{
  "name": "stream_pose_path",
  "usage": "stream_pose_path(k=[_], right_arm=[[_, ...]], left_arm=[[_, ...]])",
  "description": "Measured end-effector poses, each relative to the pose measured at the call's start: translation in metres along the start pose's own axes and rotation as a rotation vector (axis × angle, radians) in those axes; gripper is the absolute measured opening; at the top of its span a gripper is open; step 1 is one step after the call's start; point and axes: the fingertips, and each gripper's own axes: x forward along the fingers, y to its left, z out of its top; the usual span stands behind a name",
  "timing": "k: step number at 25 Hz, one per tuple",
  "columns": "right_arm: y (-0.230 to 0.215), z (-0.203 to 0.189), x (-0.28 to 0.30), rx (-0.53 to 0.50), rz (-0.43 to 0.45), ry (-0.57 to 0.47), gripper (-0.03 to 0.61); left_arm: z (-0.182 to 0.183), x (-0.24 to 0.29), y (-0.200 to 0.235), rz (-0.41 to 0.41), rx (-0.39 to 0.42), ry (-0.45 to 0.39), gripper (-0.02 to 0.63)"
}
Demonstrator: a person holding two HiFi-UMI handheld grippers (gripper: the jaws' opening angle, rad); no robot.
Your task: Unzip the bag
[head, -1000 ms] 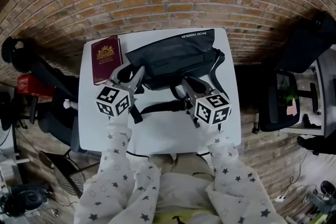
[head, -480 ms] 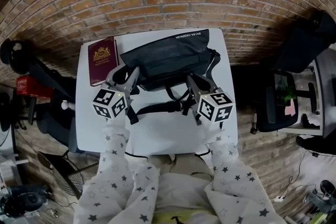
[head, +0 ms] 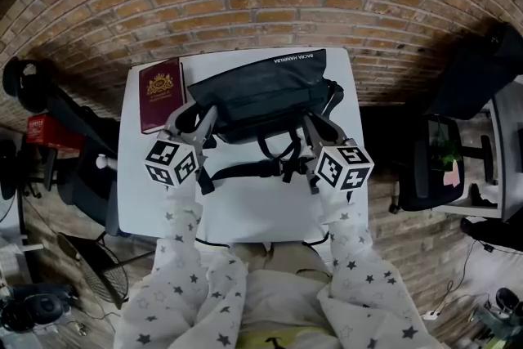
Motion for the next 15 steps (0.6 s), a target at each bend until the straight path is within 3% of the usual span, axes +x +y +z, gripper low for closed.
stream_pose_path(k=[15], right_arm=[[-0.027,0.011,-0.007,0.001,-0.074,-0.021,0.037]], left_arm=[[-0.002,-0.007,0.010,0.041,-0.008,-0.007,0.115]])
